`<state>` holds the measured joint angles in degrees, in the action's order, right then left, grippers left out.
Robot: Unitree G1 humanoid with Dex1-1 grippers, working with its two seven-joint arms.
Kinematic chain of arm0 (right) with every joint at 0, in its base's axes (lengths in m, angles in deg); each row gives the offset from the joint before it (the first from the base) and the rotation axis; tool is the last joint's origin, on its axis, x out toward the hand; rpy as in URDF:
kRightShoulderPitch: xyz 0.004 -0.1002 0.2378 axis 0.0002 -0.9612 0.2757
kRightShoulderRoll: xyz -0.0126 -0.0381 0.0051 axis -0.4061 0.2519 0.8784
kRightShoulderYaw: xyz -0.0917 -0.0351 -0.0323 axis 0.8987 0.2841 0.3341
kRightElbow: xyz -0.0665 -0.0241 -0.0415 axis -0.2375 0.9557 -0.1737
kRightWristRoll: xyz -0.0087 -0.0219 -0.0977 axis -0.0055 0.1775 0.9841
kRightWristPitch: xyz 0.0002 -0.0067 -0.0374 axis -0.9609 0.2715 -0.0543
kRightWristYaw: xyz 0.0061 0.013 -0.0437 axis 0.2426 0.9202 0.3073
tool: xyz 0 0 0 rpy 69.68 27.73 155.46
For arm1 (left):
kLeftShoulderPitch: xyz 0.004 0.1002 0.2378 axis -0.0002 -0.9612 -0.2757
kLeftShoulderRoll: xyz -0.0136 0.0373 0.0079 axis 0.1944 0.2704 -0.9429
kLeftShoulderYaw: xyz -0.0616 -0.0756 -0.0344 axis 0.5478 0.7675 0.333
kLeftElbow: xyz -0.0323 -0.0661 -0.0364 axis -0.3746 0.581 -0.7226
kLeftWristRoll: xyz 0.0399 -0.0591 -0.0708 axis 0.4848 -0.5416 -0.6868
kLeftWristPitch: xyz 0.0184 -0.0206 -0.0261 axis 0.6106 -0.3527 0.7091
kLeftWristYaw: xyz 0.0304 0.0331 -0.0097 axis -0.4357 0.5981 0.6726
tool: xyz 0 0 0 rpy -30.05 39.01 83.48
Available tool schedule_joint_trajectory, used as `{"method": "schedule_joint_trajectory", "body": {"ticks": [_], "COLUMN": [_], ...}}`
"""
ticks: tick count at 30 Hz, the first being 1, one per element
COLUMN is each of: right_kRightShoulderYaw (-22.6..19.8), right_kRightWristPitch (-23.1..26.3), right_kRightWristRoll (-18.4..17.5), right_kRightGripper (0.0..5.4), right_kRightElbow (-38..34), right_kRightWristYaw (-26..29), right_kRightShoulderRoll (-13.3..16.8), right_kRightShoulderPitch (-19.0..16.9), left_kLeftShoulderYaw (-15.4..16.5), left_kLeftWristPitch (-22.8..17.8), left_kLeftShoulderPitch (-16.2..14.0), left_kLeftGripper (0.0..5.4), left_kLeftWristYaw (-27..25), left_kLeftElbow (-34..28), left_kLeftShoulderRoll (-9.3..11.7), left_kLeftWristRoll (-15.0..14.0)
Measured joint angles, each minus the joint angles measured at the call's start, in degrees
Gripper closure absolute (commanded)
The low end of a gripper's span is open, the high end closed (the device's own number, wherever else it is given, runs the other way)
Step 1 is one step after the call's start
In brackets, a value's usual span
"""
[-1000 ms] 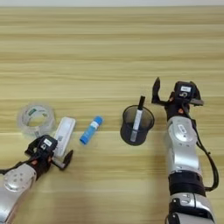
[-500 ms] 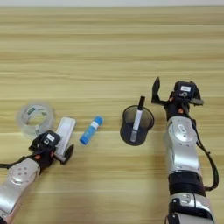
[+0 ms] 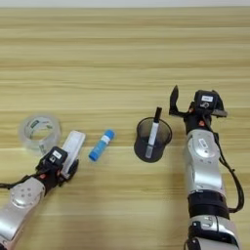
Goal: Move the objects on the table
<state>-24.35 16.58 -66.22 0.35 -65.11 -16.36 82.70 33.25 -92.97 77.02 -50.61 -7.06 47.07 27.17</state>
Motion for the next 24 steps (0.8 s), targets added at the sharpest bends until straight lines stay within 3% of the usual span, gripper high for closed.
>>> {"method": "schedule_joint_trajectory", "body": {"ticks": [17, 24], "right_kRightShoulderYaw": [0.0, 0.1], "right_kRightWristPitch": [0.4, 0.4], "right_kRightWristRoll": [0.1, 0.1], "right_kRightGripper": [0.0, 0.0], "right_kRightElbow": [-0.1, -0.2], "right_kRightWristYaw": [-0.6, -0.7], "right_kRightShoulderRoll": [-0.1, -0.2], "right_kRightShoulderPitch": [0.0, 0.0], "left_kLeftShoulderYaw": [0.7, 1.2], "left_kLeftWristPitch": [-1.7, -6.3], "left_kLeftShoulderPitch": [-1.3, -3.9], "left_kLeftGripper": [2.54, 2.54], "left_kLeftWristYaw": [0.3, 0.9], "left_kLeftElbow": [-3.1, -9.9], "left_kLeftShoulderRoll": [0.1, 0.5], "left_kLeftWristRoll": [0.4, 0.6]}}
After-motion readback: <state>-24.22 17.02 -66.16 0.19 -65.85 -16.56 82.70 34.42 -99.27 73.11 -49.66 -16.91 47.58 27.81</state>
